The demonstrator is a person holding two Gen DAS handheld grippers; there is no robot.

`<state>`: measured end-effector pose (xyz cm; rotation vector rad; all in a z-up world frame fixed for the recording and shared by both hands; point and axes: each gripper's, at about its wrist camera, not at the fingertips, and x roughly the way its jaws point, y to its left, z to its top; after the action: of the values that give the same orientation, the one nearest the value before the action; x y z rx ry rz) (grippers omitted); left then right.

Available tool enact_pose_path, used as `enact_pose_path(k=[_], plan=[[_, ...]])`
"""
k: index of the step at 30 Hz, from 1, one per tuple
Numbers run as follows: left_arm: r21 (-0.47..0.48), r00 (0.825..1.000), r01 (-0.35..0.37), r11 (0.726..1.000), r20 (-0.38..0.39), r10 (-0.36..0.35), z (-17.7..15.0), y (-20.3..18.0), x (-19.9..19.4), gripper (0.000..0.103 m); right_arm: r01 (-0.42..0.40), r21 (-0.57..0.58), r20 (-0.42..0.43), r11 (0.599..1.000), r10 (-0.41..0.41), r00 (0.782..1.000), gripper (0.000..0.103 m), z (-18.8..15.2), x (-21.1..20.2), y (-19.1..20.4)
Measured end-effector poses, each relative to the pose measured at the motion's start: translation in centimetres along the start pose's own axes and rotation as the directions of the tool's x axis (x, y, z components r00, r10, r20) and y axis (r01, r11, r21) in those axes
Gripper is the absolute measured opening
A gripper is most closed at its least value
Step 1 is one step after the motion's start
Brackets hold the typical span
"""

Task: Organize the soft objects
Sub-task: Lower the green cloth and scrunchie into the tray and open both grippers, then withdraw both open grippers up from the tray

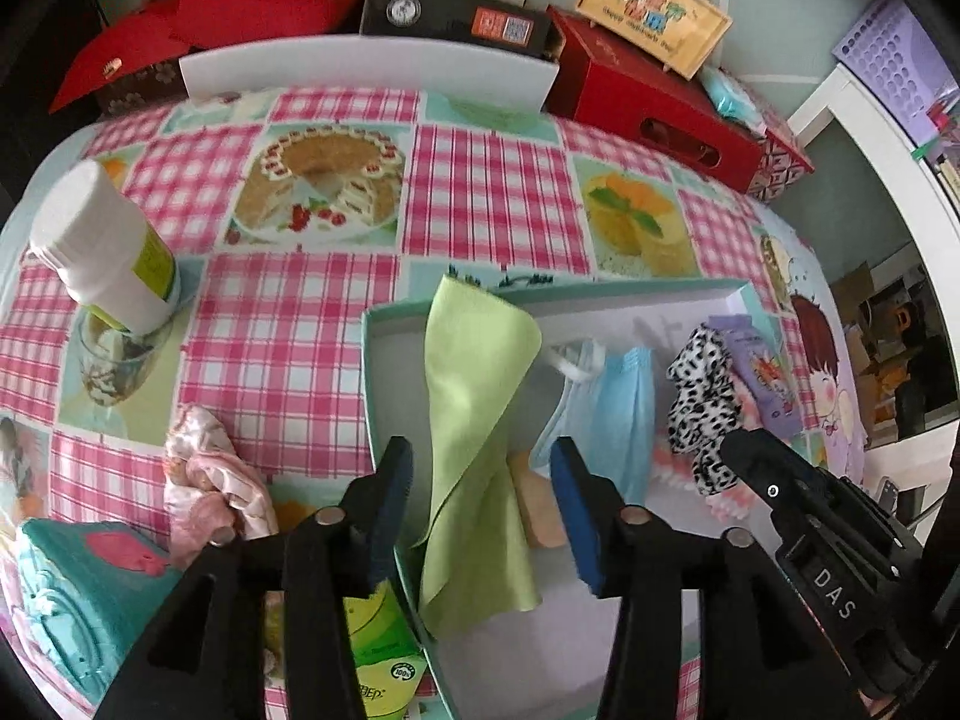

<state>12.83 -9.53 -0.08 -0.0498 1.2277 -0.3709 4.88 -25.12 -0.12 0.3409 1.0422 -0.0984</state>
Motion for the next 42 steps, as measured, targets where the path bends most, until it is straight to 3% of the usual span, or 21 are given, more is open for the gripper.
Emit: enact_pose_path(k=[2, 4, 6, 8, 11, 17, 27, 38, 42], plan=[[0.002, 1.000, -0.007, 1.000, 0.026, 0.007, 0.1, 0.0, -0.7, 0.067, -0.005, 0.000, 0.008, 1.000, 0.005, 1.000, 0.024, 0.1, -0.3, 0.1], [0.006, 0.999, -0.013, 1.000, 0.047, 0.013, 0.1, 0.0, -1.2, 0.068, -0.003, -0.001, 0.022, 1.000, 0.003, 1.000, 0.028, 0.2, -0.6, 0.2], [0.002, 0.998, -0.017, 1.000, 0.062, 0.016, 0.2, 0.1, -1.4, 0.073, 0.010, -0.006, 0.035, 1.000, -0.009, 0.999, 0.052, 0.2, -1.0, 0.3], [-0.004, 0.998, -0.019, 1.000, 0.067, 0.019, 0.2, 0.4, -1.7, 0.077, 0.025, -0.004, 0.048, 1.000, -0.024, 0.999, 0.060, 0.3, -1.4, 0.4], [-0.019, 0.998, -0.025, 1.000, 0.063, 0.026, 0.3, 0.7, -1.5, 0.077, 0.027, -0.005, 0.053, 1.000, -0.027, 0.998, 0.062, 0.3, -1.5, 0.3], [-0.033, 0.996, -0.043, 0.999, 0.082, 0.045, 0.4, 1.2, -1.8, 0.085, 0.066, -0.024, 0.039, 0.998, -0.065, 0.997, 0.079, 0.2, -1.0, 0.5], [-0.046, 0.995, -0.048, 0.998, 0.081, 0.052, 0.3, 1.5, -1.6, 0.086, 0.098, -0.046, 0.042, 0.994, -0.096, 0.994, 0.103, 0.1, -0.8, 1.0], [-0.061, 0.996, -0.055, 0.997, 0.066, 0.059, 0.3, 2.3, -2.0, 0.086, 0.113, -0.040, 0.042, 0.993, -0.112, 0.993, 0.103, 0.2, -0.7, 1.0], [-0.081, 0.990, -0.079, 0.994, 0.112, 0.088, 0.5, 4.0, -4.3, 0.086, 0.119, -0.042, 0.070, 0.992, -0.116, 0.991, 0.103, 0.3, -1.8, 1.3]])
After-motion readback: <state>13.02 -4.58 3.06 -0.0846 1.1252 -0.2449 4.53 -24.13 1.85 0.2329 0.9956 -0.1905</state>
